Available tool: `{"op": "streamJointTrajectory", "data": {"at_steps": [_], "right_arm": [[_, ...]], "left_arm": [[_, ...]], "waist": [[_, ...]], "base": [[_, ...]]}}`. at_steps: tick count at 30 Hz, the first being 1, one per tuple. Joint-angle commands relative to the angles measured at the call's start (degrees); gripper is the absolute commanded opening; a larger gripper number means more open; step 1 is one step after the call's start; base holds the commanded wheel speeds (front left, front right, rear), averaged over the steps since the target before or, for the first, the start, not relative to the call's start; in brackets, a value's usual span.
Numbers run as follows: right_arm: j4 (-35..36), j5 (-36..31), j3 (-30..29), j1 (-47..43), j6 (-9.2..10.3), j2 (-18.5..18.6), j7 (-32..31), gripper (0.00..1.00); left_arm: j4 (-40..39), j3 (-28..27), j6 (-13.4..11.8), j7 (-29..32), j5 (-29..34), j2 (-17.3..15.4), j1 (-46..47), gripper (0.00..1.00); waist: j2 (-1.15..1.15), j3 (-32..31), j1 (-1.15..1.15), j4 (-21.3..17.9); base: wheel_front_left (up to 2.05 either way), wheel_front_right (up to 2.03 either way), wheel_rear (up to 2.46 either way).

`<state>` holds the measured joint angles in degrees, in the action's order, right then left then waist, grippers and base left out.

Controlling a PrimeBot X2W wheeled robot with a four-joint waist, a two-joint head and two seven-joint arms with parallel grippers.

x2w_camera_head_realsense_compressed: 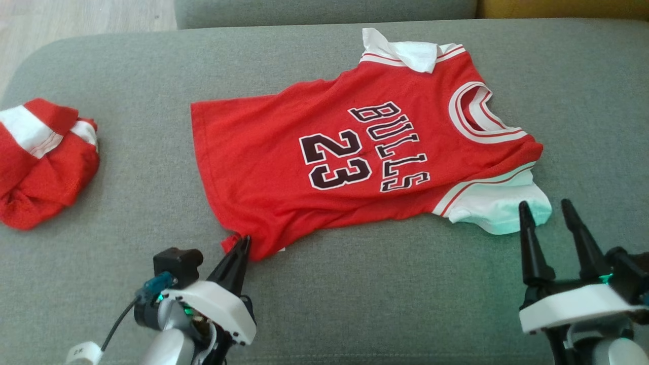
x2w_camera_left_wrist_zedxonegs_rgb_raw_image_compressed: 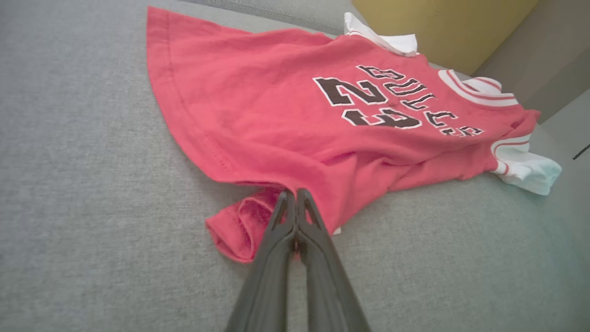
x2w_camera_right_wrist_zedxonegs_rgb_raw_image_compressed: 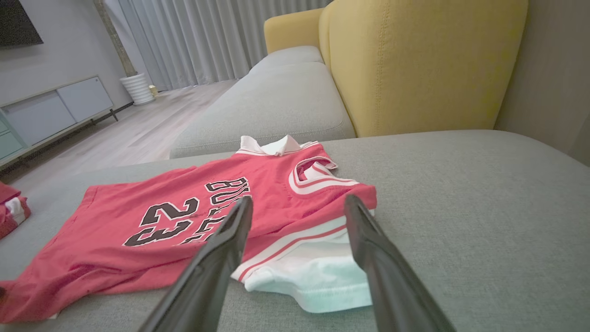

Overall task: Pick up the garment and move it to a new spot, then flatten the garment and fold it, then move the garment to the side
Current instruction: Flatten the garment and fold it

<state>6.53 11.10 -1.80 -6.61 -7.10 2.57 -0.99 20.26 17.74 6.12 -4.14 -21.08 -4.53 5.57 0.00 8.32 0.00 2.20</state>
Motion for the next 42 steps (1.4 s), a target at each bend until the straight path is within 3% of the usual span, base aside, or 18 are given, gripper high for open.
{"op": "streamJointTrajectory", "data": {"at_steps": [1,8,16,20,24,38,39,40,41,42], "right_arm": [[1.79,0.37,0.9,2.22,-0.39,0.32,0.51,1.0],[1.54,1.14,-0.62,1.85,-0.39,0.31,1.0,1.0],[1.61,1.91,-1.82,1.75,-0.39,0.31,1.27,1.0],[1.77,2.21,-1.64,2.36,-0.39,0.31,1.38,1.0],[1.69,2.5,-1.31,3.1,-0.39,0.31,1.58,1.0],[0.21,2.77,0.95,6.69,-0.39,0.31,2.56,1.0],[0.03,2.78,1.0,6.76,-0.39,0.31,2.65,1.0],[-0.16,2.77,1.05,6.84,-0.39,0.31,2.73,1.0],[-0.16,2.77,1.05,6.84,-0.39,0.31,2.73,1.0],[-0.32,2.74,1.07,6.91,-0.39,0.31,2.81,1.0]], "left_arm": [[-2.55,-1.59,0.27,-1.06,-0.11,-0.72,2.55,0.0],[-11.26,-0.2,0.22,-2.25,0.9,-2.22,0.43,0.0],[-26.42,0.51,-0.8,1.69,0.15,-3.62,-3.98,0.0],[-29.01,-0.41,-1.62,3.64,-0.37,-4.56,-4.24,0.0],[-24.65,-2.38,-2.08,3.96,-2.01,-4.48,-1.82,0.0],[6.31,-7.52,-1.1,-2.68,-4.63,-5.12,15.78,0.0],[7.94,-7.53,-0.8,-2.53,-5.24,-4.95,16.49,0.04],[9.29,-7.42,-0.61,-2.74,-5.38,-5.0,17.15,0.47],[9.29,-7.42,-0.61,-2.74,-5.38,-5.0,17.15,0.47],[10.37,-7.25,-0.44,-3.17,-5.43,-5.02,17.64,1.0]], "waist": [[0.0,-0.06,0.0,0.1],[0.0,-0.63,0.0,1.23],[0.0,-0.46,0.0,2.08],[0.0,0.23,0.0,1.55],[0.0,1.32,0.0,0.52],[0.0,6.14,0.0,-4.59],[0.0,6.2,0.0,-4.68],[0.0,6.2,0.0,-4.74],[0.0,6.2,0.0,-4.74],[0.0,6.14,0.0,-4.75]], "base": [[0.0,0.0,0.0],[0.0,0.0,0.0],[0.0,0.0,0.0],[0.0,0.0,0.0],[0.0,0.0,0.0],[0.0,0.0,0.0],[0.0,0.0,0.0],[0.0,0.0,0.0],[0.0,0.0,0.0],[0.0,0.0,0.0]]}}
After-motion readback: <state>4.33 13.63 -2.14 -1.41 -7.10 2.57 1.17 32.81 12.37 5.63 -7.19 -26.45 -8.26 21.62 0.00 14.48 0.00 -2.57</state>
